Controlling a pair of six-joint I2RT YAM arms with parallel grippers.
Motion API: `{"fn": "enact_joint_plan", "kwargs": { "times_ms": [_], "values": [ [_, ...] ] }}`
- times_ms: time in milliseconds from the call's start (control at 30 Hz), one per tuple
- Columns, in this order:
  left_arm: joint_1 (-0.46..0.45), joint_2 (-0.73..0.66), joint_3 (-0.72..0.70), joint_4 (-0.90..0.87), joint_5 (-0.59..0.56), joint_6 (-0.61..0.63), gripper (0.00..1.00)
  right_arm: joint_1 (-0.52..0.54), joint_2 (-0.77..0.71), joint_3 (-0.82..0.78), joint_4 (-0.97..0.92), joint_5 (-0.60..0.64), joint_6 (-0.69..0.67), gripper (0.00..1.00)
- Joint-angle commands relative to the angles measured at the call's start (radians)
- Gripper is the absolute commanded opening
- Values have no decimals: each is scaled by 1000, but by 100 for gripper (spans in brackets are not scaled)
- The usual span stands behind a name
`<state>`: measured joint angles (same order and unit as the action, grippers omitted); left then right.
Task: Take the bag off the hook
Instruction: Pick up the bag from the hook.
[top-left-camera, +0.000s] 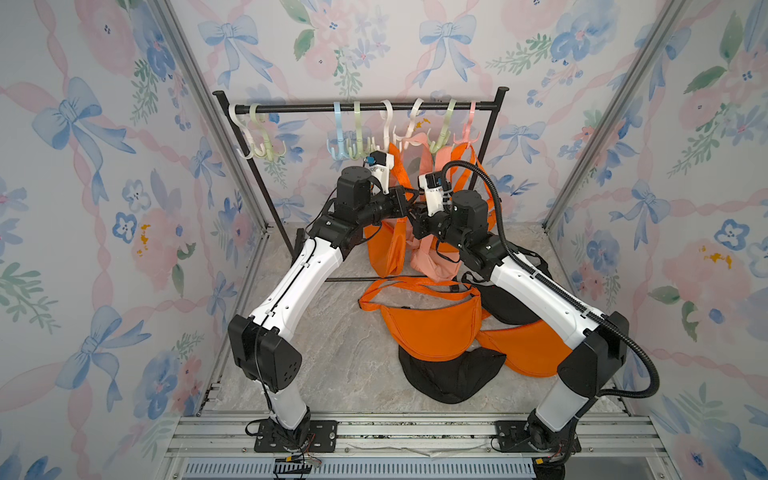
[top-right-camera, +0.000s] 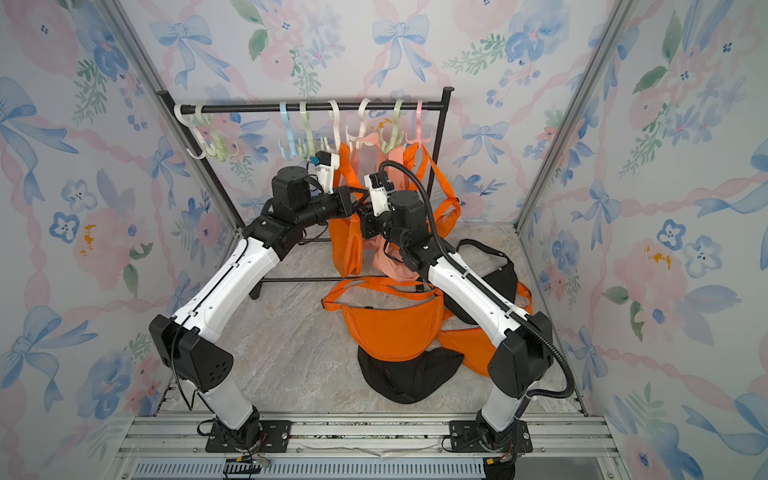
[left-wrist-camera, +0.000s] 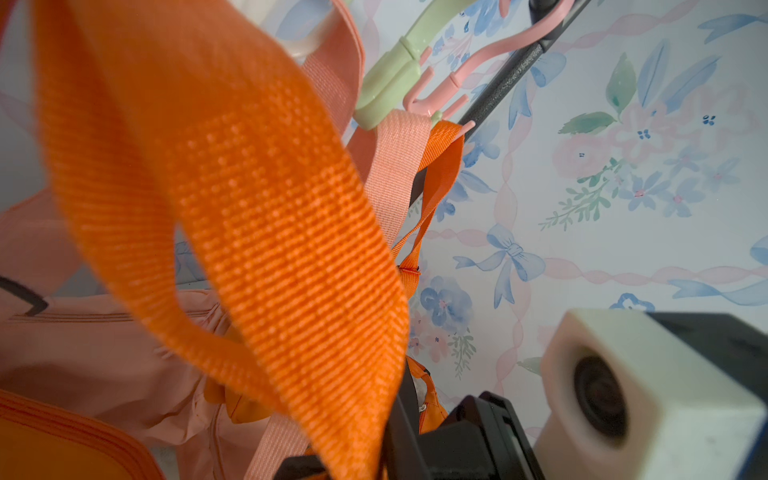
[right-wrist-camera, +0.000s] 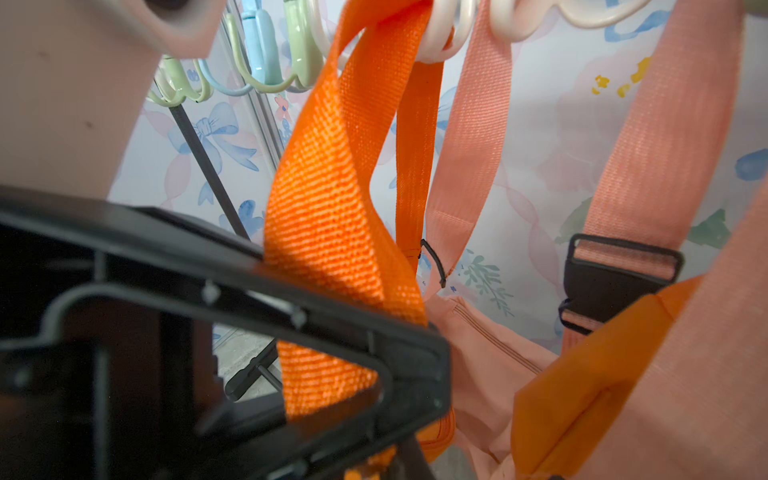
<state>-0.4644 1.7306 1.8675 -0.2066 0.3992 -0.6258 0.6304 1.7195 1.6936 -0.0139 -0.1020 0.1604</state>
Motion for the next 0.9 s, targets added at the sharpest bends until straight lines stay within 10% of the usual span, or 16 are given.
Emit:
{"fn": "enact_joint_plan", "kwargs": {
  "times_ms": [0,200,500,867],
  "values": [
    [-17,-1,0,2,35,1,14,11,-30,-11,56,-45,6,6],
    [1,-60,-28,-7,-2,26,88,-19,-111,-94,83,-92,44,0],
    [99,-320,-316,59,-407,81,98,-156,-241,-221,59,-142,153,0],
    [141,-42,-182,55,-280,130,98,-229,-291,-238,26,-175,184,0]
  ]
}}
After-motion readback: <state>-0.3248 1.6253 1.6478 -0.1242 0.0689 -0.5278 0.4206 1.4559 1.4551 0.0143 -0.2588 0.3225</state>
